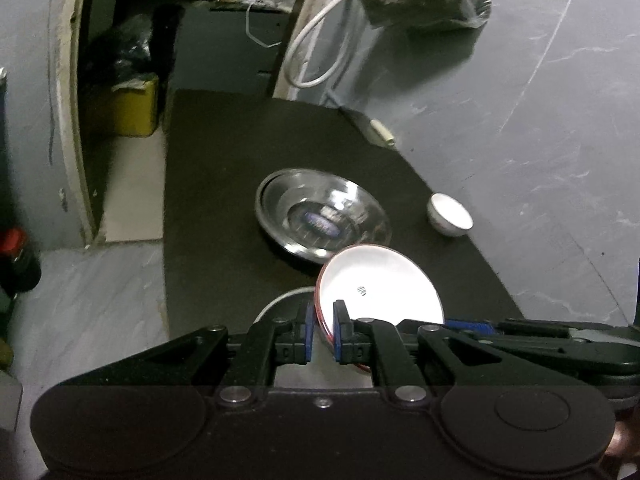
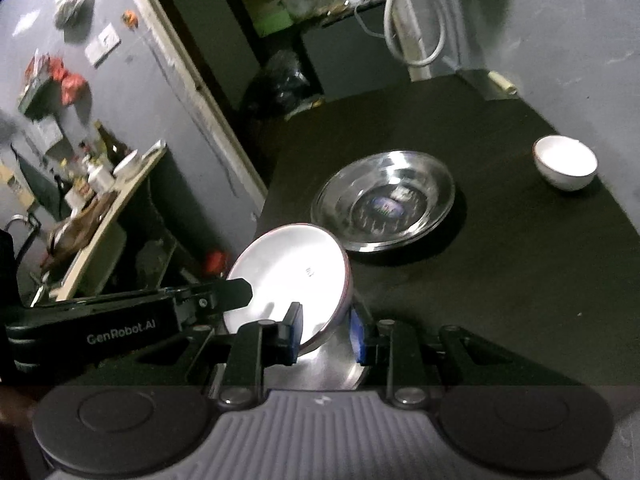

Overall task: Organize plates and bowls
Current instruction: 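Carry the white bowl with both grippers and lower it into the steel bowl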

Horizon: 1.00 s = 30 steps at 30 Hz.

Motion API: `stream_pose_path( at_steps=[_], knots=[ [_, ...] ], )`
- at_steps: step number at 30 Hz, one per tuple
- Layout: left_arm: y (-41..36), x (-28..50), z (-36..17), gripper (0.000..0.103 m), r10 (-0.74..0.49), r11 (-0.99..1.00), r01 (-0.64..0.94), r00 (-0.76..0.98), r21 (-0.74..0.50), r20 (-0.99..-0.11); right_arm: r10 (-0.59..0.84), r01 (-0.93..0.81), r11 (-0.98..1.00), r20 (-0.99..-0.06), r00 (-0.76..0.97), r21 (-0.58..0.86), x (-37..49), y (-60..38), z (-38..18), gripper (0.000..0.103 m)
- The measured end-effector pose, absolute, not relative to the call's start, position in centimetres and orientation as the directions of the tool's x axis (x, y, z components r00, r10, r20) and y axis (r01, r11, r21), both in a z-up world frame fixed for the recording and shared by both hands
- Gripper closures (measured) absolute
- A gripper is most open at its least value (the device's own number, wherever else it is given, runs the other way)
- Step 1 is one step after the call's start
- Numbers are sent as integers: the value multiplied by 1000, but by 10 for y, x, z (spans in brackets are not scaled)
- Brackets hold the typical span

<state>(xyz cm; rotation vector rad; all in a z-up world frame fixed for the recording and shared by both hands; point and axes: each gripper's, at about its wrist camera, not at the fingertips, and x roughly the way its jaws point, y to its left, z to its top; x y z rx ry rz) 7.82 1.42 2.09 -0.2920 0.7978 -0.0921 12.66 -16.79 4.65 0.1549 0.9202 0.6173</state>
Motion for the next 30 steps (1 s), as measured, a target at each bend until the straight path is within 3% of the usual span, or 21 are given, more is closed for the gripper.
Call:
stream_pose_path(
  at_steps=[11,30],
  knots=[
    [19,77,4,92,-175,960,-57,639,-273,-750,536,-412,823,-773,338,391,137,-153,28,74],
    [20,94,-15,92,-139,964,-110,569,-243,-811,510,-451,813,-823,250,368,154,-134,14,74]
  ],
)
